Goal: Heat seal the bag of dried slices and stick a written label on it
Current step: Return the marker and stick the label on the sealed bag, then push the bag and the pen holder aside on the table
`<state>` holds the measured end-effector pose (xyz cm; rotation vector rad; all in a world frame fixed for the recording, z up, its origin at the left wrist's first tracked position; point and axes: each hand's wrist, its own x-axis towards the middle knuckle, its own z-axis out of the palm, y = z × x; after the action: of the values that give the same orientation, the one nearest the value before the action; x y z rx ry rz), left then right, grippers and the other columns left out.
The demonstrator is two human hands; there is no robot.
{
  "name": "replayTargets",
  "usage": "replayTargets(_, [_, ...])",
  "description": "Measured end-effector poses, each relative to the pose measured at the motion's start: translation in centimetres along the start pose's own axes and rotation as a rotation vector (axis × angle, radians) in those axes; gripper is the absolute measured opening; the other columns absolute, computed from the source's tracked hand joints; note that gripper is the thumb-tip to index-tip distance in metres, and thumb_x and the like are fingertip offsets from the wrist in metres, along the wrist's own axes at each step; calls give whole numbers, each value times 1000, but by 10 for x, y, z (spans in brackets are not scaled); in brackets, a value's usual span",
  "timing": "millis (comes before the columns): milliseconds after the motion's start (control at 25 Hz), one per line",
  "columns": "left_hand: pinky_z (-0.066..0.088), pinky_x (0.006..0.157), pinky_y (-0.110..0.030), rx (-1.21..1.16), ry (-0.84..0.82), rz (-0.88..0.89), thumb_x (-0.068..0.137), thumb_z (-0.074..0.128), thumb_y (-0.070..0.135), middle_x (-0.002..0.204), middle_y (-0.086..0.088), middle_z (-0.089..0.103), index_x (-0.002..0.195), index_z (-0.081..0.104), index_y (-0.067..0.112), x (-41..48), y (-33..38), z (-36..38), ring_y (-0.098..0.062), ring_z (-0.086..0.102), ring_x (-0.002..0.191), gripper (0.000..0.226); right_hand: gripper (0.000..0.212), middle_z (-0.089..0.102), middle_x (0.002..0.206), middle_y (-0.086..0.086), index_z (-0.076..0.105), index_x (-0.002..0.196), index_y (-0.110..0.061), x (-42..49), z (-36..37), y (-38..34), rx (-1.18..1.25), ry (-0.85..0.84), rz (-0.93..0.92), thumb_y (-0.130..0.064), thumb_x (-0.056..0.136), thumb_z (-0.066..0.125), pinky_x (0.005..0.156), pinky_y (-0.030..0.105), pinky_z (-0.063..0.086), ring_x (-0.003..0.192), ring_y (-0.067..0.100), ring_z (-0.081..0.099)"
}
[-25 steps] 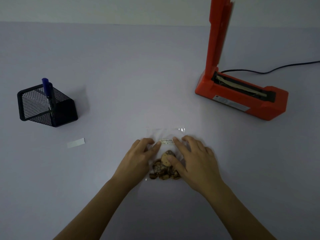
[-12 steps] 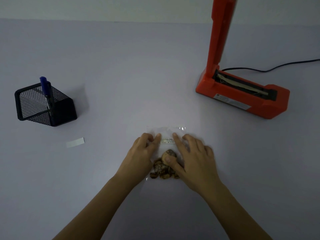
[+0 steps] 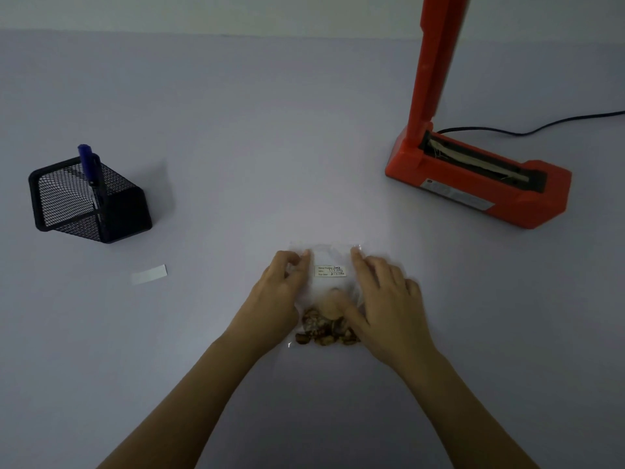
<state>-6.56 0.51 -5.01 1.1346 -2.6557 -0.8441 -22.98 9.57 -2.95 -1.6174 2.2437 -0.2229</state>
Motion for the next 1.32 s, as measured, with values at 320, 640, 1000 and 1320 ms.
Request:
replayTargets(320, [38, 80, -20, -269, 209, -543, 90, 54, 12, 121, -12, 56, 133, 50, 8, -40, 27, -16, -20, 55, 97, 43, 57, 47, 124, 4, 39, 136, -16, -47, -11, -2, 564, 108, 330, -31, 86, 62, 91, 30, 46, 111, 16, 50])
replayTargets(640, [40, 82, -20, -619, 31, -783, 86, 64, 25, 100, -3, 61, 140, 39, 11, -47, 54, -19, -14, 56, 92, 61, 73, 48, 133, 9, 35, 139, -15, -45, 8, -33, 787, -50, 462, -17, 78, 74, 75, 12, 44, 99, 16, 59])
replayTargets(1000, [41, 82, -21, -737, 245, -669, 87, 64, 18, 100, -3, 61, 141, 37, 9, 35, 13, -113, -15, 58, 91, 62, 69, 48, 126, 7, 35, 139, -16, 67, -45, -86, 825, 122, 264, -14, 80, 71, 66, 10, 44, 83, 10, 60])
replayTargets(1320, [40, 80, -22, -742, 291, -625, 86, 64, 17, 99, -3, 62, 139, 41, 10, 156, -38, -159, -15, 57, 91, 59, 68, 48, 124, 8, 33, 140, -16, 200, -66, -101, 834, 188, 232, -17, 82, 69, 70, 16, 45, 84, 11, 59])
